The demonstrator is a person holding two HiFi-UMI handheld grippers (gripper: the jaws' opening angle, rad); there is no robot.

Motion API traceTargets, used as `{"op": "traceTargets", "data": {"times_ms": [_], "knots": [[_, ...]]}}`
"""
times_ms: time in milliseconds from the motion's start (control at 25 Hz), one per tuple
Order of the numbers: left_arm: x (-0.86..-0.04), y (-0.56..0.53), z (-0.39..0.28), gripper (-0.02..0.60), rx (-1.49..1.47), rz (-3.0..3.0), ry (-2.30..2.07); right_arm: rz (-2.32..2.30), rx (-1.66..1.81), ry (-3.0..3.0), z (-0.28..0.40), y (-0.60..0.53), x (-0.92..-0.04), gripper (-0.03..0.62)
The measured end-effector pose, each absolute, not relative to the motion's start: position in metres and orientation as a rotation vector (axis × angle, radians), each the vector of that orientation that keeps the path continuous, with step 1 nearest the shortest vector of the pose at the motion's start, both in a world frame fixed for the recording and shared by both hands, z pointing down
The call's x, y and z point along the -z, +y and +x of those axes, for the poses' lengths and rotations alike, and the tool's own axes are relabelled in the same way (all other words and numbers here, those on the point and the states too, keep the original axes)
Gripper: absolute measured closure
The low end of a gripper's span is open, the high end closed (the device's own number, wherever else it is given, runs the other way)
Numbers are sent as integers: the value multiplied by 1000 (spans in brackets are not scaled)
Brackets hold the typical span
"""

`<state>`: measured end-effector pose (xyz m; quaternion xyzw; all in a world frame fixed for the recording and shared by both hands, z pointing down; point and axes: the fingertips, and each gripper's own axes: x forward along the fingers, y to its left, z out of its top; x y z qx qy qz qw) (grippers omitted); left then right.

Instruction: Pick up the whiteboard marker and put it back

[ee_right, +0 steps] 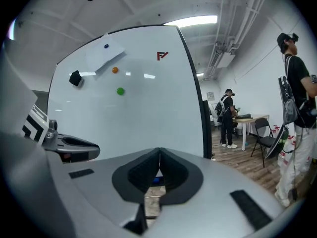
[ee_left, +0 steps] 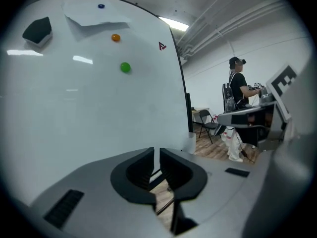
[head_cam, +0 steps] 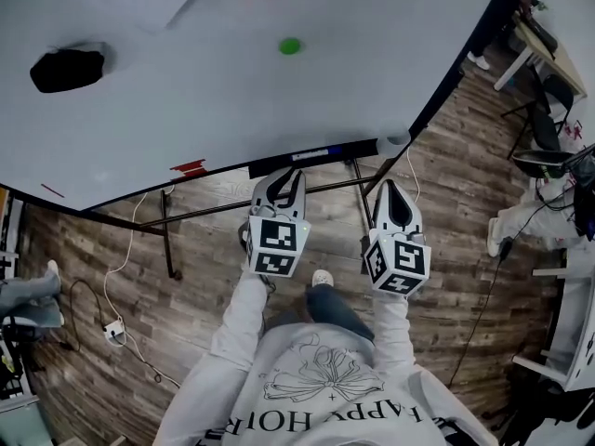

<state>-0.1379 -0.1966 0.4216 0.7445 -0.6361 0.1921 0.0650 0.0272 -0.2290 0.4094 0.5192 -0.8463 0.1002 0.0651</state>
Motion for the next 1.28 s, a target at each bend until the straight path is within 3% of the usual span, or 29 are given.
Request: {"op": "traceTargets", "data": {"times_ms": [560, 1280], "knots": [[-496, -284, -121, 477, -948, 2301, -1649, 1552, -376, -2489, 32, -294, -442, 591], [-580, -342, -90, 472, -1338, 2331, -1249, 1654, -486, -2321, 43, -315, -488, 591]]}}
